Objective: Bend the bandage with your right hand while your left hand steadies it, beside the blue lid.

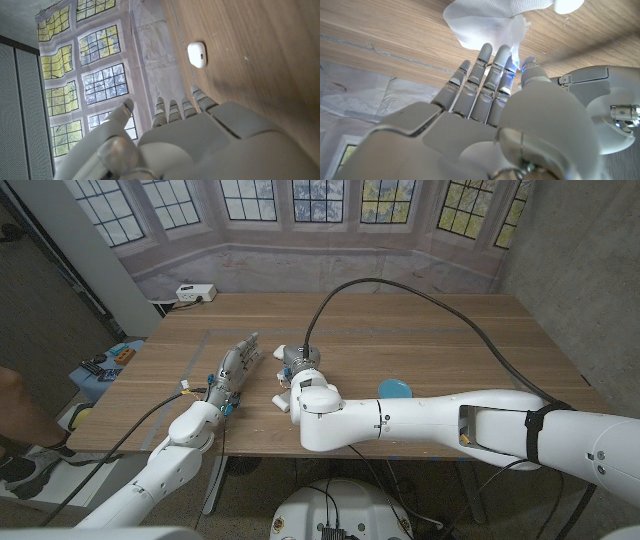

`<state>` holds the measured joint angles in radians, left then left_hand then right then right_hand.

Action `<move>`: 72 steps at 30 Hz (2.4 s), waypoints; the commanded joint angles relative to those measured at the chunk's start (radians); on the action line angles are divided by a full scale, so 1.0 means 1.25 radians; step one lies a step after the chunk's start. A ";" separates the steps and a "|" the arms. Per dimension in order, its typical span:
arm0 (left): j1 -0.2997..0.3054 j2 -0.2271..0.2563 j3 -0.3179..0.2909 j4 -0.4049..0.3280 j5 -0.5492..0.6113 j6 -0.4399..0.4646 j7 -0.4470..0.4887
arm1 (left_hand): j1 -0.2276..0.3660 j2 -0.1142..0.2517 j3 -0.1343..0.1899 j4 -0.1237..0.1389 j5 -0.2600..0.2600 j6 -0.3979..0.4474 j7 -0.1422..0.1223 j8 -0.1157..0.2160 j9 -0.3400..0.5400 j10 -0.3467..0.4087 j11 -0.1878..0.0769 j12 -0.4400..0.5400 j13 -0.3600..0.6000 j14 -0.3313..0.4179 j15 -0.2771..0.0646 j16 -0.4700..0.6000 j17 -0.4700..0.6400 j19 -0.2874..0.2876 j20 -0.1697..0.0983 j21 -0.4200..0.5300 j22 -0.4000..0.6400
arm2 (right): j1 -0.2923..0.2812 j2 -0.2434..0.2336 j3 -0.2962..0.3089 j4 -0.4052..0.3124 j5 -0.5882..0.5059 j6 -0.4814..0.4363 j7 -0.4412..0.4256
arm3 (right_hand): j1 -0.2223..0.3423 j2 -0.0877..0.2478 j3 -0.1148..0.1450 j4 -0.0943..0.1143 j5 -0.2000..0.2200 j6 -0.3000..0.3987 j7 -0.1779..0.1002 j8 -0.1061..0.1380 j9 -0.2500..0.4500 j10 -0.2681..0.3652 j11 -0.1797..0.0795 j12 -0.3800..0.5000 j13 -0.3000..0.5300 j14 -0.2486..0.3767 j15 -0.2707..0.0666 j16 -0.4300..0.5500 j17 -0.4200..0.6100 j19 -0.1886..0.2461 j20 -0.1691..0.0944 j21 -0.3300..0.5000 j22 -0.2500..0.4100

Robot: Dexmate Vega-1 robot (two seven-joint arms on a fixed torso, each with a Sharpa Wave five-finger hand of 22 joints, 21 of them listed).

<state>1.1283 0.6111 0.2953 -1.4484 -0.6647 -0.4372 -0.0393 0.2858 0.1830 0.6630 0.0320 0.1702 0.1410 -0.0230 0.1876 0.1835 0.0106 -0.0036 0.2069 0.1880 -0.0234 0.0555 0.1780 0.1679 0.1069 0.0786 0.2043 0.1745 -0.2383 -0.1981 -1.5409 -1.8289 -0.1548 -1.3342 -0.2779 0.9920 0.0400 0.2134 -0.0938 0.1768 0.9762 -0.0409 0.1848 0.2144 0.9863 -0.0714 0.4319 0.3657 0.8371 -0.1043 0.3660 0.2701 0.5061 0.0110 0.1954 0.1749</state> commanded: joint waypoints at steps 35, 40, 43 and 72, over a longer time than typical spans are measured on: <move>0.014 -0.003 0.000 -0.016 0.006 0.000 0.015 | 0.001 -0.004 0.003 0.002 0.005 0.006 -0.002 0.001 0.003 0.003 0.004 0.001 0.003 -0.003 0.002 0.000 0.002 0.001 0.001 -0.002 0.005 | -0.001 -0.027 0.021 -0.018 0.018 0.090 -0.003 | -0.300 -0.002 -0.108 0.115 0.005 -0.092 0.043 0.007 -0.004 -0.094 0.063 -0.052 -0.016 -0.056 0.026 -0.048 -0.015 -0.039 0.038 -0.001 0.002; 0.018 0.002 -0.001 -0.024 0.007 0.004 0.019 | 0.002 -0.003 0.003 0.002 0.005 0.006 -0.002 0.001 0.003 0.002 0.004 0.000 0.003 -0.003 0.001 0.000 0.002 0.001 0.001 -0.002 0.005 | -0.001 -0.027 0.026 -0.021 0.007 0.097 -0.001 | -0.300 0.000 -0.107 0.114 0.007 -0.093 0.044 0.008 -0.005 -0.098 0.065 -0.055 -0.017 -0.057 0.025 -0.050 -0.017 -0.040 0.039 -0.001 0.002; 0.020 0.005 -0.002 -0.030 0.008 0.006 0.019 | 0.003 -0.003 0.003 0.001 0.005 0.006 -0.001 0.001 0.003 0.003 0.005 0.000 0.003 -0.003 0.002 0.000 0.001 0.001 0.001 -0.002 0.005 | 0.006 -0.028 0.029 -0.023 0.002 0.103 0.004 | -0.300 0.000 -0.107 0.113 0.008 -0.094 0.044 0.008 -0.005 -0.102 0.066 -0.057 -0.017 -0.062 0.030 -0.054 -0.018 -0.042 0.040 -0.001 0.002; 0.039 0.018 -0.008 -0.083 0.033 0.013 0.052 | 0.008 -0.004 0.001 -0.004 0.005 0.006 -0.002 0.001 0.003 0.003 0.003 0.001 0.003 -0.002 -0.001 0.001 0.001 0.001 0.002 -0.001 0.004 | -0.004 -0.080 0.063 -0.046 -0.090 0.185 0.059 | -0.283 0.017 -0.094 0.081 0.011 -0.168 0.034 0.001 -0.007 -0.225 0.075 -0.132 -0.041 -0.177 0.059 -0.105 -0.027 -0.049 0.060 0.003 0.003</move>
<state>1.1727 0.6349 0.2827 -1.5356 -0.6355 -0.4229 0.0116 0.2899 0.1789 0.6632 0.0318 0.1702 0.1410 -0.0230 0.1876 0.1835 0.0106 -0.0036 0.2069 0.1880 -0.0233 0.0553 0.1780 0.1679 0.1070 0.0786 0.2043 0.1745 -0.2284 -0.2789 -1.4816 -1.8833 -0.2236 -1.1269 -0.2298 0.6372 0.0532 0.0940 0.0122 0.1887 0.7744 0.0031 0.1872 0.2045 0.7145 0.0230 0.2731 0.3153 0.6247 -0.0326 0.2394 0.2367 0.4420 0.0751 0.1957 0.1744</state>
